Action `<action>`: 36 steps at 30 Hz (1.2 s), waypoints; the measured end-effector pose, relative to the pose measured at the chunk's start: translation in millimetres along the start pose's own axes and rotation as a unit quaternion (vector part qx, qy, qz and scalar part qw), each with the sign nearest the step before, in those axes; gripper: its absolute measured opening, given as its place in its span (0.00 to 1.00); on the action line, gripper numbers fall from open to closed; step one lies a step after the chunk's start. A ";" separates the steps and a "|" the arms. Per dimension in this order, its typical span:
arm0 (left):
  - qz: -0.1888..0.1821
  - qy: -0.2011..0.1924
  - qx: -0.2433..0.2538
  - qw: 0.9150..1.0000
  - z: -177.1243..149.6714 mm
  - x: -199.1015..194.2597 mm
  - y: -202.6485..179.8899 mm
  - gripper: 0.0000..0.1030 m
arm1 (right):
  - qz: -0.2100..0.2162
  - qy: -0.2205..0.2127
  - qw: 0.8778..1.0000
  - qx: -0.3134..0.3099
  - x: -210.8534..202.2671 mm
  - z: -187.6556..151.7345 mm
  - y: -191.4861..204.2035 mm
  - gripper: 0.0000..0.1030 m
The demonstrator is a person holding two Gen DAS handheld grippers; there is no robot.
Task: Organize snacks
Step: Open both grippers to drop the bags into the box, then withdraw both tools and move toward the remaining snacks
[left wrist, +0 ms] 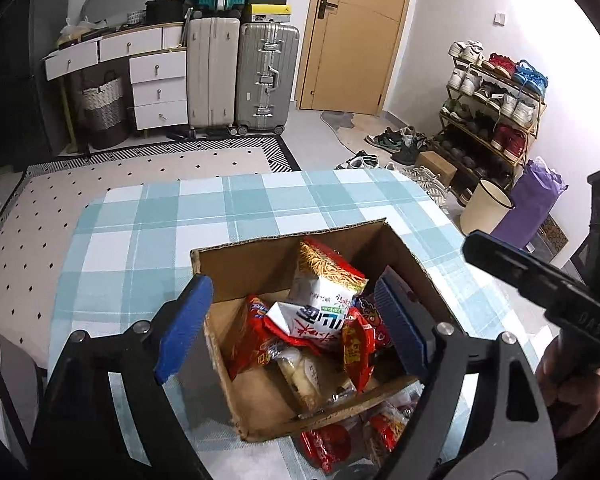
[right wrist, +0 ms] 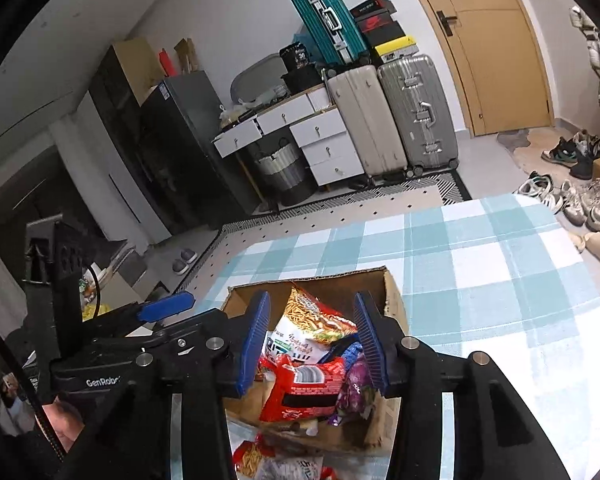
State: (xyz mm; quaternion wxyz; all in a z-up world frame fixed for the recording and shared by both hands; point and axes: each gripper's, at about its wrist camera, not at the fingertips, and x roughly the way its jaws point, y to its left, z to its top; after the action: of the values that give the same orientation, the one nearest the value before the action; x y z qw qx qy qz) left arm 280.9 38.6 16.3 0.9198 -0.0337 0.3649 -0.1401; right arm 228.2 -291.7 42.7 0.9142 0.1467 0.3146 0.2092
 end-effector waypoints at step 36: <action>0.026 -0.043 -0.005 0.999 -101.9 -135.9 -35.7 0.99 | 0.011 -0.055 0.998 -0.040 -149.4 -70.9 66.2 0.84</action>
State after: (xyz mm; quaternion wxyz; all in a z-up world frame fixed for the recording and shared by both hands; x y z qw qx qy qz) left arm 108.9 46.9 37.6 0.9377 -0.0350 0.3270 -0.1124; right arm 57.1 -295.4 92.1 0.9329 0.1246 0.2535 0.2237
